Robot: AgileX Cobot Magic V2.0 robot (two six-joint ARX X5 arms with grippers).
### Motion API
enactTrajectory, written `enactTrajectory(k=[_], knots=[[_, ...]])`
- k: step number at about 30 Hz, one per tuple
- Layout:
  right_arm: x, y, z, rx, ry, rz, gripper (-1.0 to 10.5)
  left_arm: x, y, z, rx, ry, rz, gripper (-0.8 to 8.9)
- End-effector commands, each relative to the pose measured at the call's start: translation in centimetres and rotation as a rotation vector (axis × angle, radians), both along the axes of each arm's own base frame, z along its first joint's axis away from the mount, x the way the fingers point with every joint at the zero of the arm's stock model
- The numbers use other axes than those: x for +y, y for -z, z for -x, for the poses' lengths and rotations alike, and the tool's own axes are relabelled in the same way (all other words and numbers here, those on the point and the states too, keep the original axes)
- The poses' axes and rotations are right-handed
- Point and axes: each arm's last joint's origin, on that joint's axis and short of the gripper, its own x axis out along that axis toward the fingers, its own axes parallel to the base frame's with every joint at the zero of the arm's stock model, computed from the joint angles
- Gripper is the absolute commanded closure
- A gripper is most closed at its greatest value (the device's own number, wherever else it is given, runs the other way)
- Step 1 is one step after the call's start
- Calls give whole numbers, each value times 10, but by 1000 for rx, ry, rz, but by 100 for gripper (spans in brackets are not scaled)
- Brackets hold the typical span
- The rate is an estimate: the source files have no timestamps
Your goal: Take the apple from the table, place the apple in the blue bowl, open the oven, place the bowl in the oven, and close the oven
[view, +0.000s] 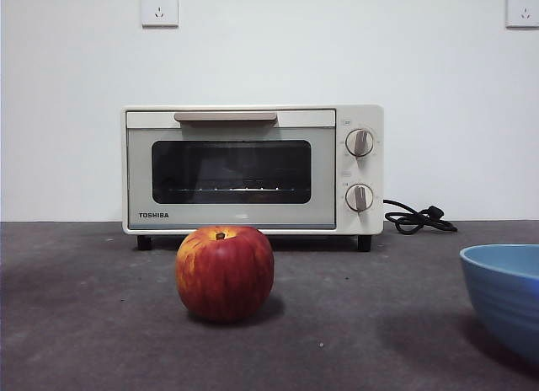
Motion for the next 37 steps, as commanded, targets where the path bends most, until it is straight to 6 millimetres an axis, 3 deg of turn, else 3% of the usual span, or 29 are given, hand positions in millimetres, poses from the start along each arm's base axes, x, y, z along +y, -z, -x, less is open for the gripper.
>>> enactTrajectory(k=[1, 9, 18, 25, 27, 34, 35, 37], knots=[[2, -11, -1, -21, -67, 5, 950, 0, -10, 3, -52, 71, -137, 819], [15, -17, -31, 80, -413, -65, 950, 0, -18, -2, -46, 96, -166, 819], [47, 7, -77, 347, -551, -29, 947, -6, -10, -3, 11, 180, -205, 819], [95, 35, -105, 517, -607, 114, 915, -11, -7, 1, 53, 237, -211, 819], [114, 47, -112, 564, -618, 188, 846, -12, -6, 2, 64, 249, -212, 819], [185, 81, -125, 670, -720, 423, 840, -13, -5, 2, 70, 260, -213, 819], [192, 82, -127, 668, -724, 448, 816, -13, -5, 2, 71, 261, -213, 819], [205, 82, -132, 660, -716, 481, 642, -13, -5, 0, 76, 262, -214, 819]])
